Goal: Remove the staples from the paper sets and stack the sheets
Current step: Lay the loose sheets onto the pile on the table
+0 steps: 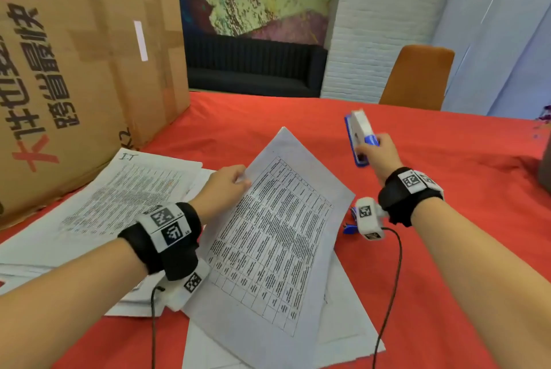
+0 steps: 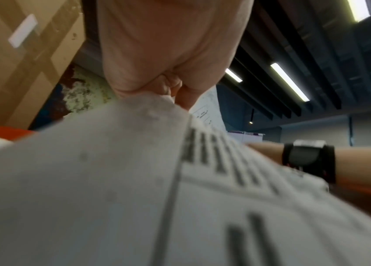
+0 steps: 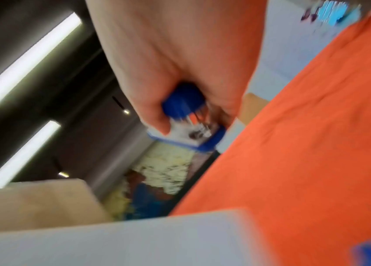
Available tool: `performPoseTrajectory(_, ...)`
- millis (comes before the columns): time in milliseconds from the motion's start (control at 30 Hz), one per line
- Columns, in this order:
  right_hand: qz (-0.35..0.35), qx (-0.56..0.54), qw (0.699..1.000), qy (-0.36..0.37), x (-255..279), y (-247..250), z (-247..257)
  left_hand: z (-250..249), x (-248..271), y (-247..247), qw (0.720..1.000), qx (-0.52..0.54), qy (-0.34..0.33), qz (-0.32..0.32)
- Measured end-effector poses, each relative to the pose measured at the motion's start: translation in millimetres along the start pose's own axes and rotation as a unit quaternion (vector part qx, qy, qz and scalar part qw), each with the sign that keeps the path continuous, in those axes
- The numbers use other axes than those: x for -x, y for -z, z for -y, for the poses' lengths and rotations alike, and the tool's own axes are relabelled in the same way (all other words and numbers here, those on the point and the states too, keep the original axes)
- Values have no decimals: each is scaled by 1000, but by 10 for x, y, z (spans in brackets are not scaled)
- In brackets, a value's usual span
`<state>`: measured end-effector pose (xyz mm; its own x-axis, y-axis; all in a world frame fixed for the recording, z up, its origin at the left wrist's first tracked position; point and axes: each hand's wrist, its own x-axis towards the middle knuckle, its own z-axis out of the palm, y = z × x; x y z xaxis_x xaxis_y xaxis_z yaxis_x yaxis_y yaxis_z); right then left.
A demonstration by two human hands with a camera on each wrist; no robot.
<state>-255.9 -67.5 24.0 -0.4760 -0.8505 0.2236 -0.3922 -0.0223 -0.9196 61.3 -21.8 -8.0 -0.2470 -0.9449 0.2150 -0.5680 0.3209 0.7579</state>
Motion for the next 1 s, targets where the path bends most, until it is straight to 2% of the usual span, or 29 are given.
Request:
performPoseTrajectory(67,11,-227,974,-5,81,-126,217,-74,2,-42,1000,-16,-10,-10)
performPoseTrajectory(133,53,-326,944,-25,205,-307,421,-122,-1,-75,999,-23,-18,-18)
performPoseTrajectory(200,87,-316,945,-26,372,-466,554,-144,-17,-93,1000,-16,-16,-21)
performPoseTrajectory(333,110,-215,968,70,574,-664,567,-177,-11,-109,1000,2,2,-27)
performPoseTrajectory(567,54,-170,976,122,628,-882,808,-242,-10,-153,999,22,-3,-49)
performPoseTrajectory(667,-9,-174,974,144,570,-851,853,-255,-13,-133,998,26,1,-60)
performPoseTrajectory(733,-44,-179,972,143,492,-787,842,-231,-5,-77,997,22,4,-70)
performPoseTrajectory(800,-47,-175,975,129,439,-730,789,-209,15,-16,997,21,6,-78)
performPoseTrajectory(1000,8,-153,981,119,492,-708,625,-222,24,7,997,38,6,-68)
